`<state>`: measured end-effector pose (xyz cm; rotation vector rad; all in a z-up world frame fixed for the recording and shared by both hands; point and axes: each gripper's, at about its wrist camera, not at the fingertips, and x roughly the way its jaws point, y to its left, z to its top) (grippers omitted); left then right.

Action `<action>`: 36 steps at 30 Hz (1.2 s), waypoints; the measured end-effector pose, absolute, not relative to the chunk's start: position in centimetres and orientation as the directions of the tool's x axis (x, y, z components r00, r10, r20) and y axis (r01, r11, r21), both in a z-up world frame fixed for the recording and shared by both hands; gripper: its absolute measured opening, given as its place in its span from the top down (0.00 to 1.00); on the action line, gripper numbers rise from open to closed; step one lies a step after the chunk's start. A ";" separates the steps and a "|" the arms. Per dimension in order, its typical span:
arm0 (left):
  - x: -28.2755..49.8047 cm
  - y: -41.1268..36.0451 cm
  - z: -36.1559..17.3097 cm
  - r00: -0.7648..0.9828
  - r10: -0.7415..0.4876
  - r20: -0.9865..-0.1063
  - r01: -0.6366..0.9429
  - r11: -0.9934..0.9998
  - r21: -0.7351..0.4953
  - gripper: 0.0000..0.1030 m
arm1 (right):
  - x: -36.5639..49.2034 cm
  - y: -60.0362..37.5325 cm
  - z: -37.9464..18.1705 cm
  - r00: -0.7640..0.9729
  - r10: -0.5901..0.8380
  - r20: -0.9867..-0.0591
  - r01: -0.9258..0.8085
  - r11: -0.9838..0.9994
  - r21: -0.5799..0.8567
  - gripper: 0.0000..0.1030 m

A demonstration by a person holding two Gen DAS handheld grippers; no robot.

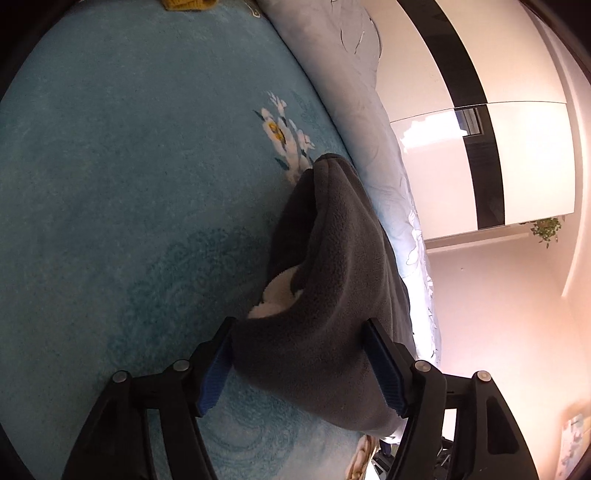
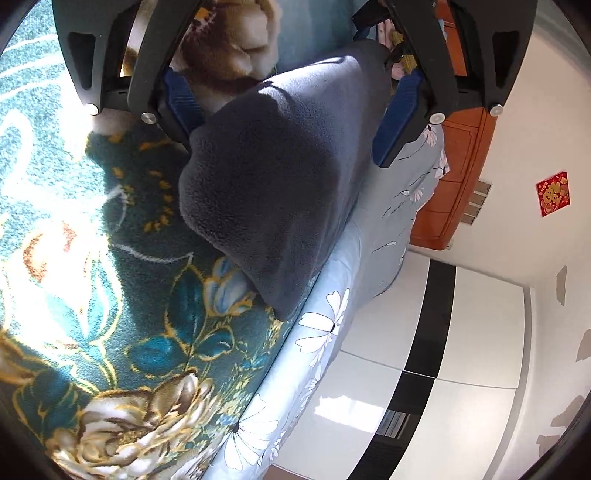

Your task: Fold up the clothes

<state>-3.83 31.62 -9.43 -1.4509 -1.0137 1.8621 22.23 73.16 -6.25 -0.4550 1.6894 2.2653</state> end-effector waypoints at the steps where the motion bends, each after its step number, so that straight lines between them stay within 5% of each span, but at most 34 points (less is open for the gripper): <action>1: -4.0 31.7 -9.5 -0.258 0.804 -0.536 0.015 -0.552 -0.834 0.30 | 21.9 73.2 -6.2 -0.911 0.045 -0.410 -0.406 -0.278 0.870 0.14; 8: -4.4 32.1 -9.4 -0.290 0.794 -0.534 0.025 -0.552 -0.833 0.32 | 21.7 73.1 -6.2 -0.925 0.096 -0.368 -0.380 -0.271 0.884 0.16; 11: -4.2 32.0 -9.3 -0.297 0.776 -0.557 0.043 -0.571 -0.819 0.51 | 22.2 73.2 -6.4 -0.928 0.107 -0.358 -0.373 -0.226 0.900 0.44; 15: -3.6 32.0 -7.9 -0.291 0.741 -0.605 0.014 -0.629 -0.777 0.68 | 22.7 73.4 -5.9 -0.933 0.080 -0.352 -0.361 -0.222 0.906 0.59; 18: -2.6 31.2 -6.6 -0.275 0.737 -0.617 0.005 -0.641 -0.768 0.70 | 23.4 72.7 -4.5 -0.935 0.059 -0.350 -0.353 -0.266 0.897 0.66; 36: 9.6 18.8 -6.1 -0.240 0.748 -0.619 -0.217 -0.663 -0.716 0.68 | 37.8 60.9 -5.7 -0.923 -0.047 -0.382 -0.341 -0.362 0.868 0.68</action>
